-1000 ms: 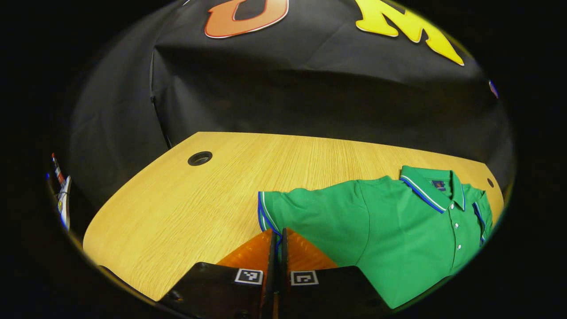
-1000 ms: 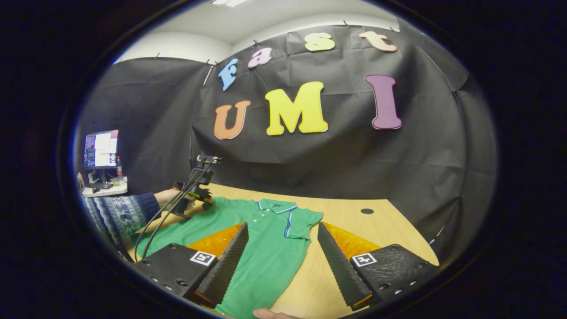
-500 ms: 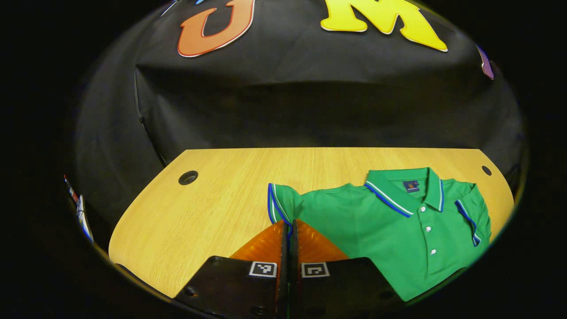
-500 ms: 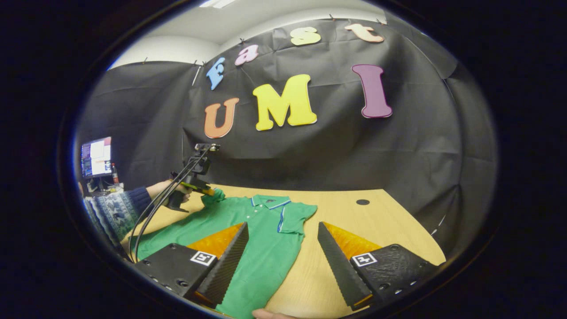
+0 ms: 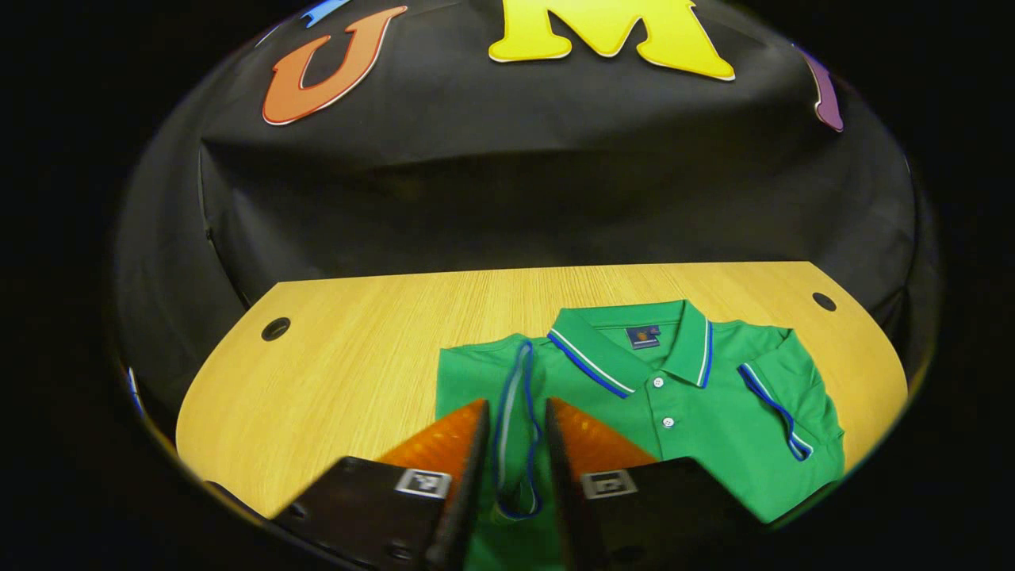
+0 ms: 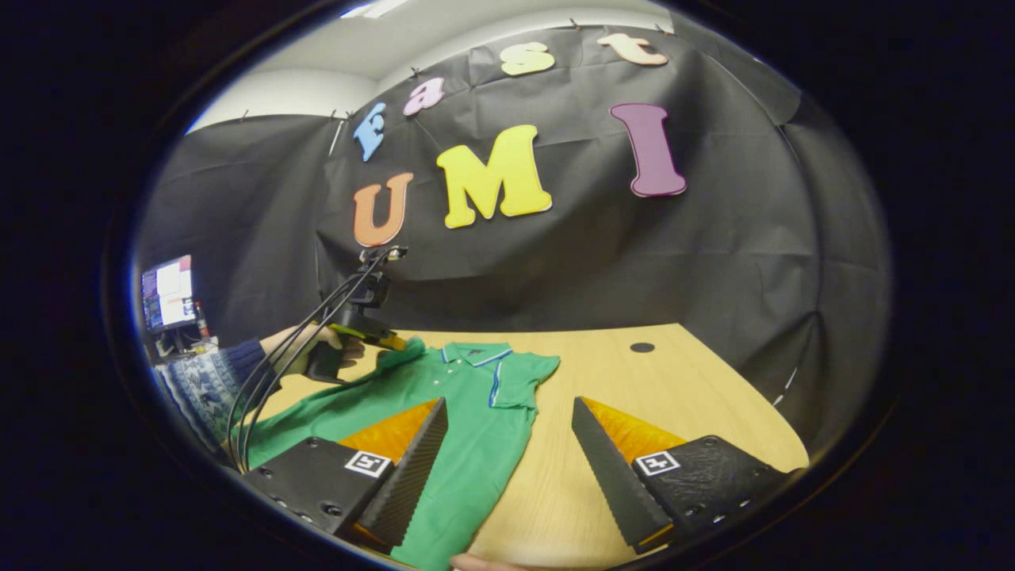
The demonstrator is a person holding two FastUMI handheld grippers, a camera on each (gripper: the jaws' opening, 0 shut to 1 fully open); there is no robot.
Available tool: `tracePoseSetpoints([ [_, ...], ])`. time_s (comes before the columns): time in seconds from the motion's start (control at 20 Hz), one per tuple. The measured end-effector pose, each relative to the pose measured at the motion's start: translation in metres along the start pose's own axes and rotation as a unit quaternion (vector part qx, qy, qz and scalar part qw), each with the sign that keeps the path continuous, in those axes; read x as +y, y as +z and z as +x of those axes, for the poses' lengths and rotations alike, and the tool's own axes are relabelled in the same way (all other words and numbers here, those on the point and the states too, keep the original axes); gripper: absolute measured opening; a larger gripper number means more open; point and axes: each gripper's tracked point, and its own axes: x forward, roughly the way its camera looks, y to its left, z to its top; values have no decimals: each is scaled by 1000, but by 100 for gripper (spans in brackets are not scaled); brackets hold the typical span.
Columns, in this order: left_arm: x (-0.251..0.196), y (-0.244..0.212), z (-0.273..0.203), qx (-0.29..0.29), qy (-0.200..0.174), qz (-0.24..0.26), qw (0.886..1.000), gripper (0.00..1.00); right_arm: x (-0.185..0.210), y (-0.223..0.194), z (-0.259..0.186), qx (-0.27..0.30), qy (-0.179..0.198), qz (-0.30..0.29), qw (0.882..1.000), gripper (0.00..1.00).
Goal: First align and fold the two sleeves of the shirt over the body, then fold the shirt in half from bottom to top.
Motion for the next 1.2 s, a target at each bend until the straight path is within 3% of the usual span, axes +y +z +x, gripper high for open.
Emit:
tracePoseSetpoints([
  [0.05, -6, 2, -5, -4, -8, -8, 1000, 78, 0, -1, -1, 1, 0, 1, 1000, 96],
  [0.1, -8, 1, -10, -9, -11, -16, 1000, 97, 0, -2, -2, 0, -1, 1, 1000, 96],
  [0.15, -7, 1, -16, -13, -11, -20, 1000, 100, 0, -1, -4, 0, -4, -1, 1000, 96],
  [0.25, -2, 2, -33, -25, -4, -26, 999, 100, 2, 2, -3, -4, -5, -3, 1000, 91],
  [0.3, 1, 3, -45, -33, -3, -30, 999, 100, 6, 5, -7, -7, -4, -3, 1000, 96],
  [0.5, 20, 1, -101, -63, 9, -42, 997, 100, 22, 18, -35, -27, -9, -13, 1000, 96],
  [0.6, 26, -7, -135, -75, 5, -44, 996, 100, 31, 23, -46, -37, -10, -28, 999, 92],
  [0.8, 39, -23, -204, -107, -12, -29, 994, 100, 48, 28, -66, -52, -15, -26, 998, 96],
  [0.85, 47, -27, -218, -117, -9, -25, 993, 100, 54, 27, -71, -52, -16, -22, 998, 92],
  [0.9, 49, -35, -230, -127, -11, -22, 992, 100, 58, 25, -75, -53, -19, -27, 998, 96],
  [1.15, 65, -104, -266, -121, -5, -16, 993, 100, 64, 19, -89, -65, -48, -53, 995, 96],
  [1.2, 69, -118, -269, -115, 1, -9, 993, 100, 63, 16, -90, -64, -54, -47, 995, 92],
])
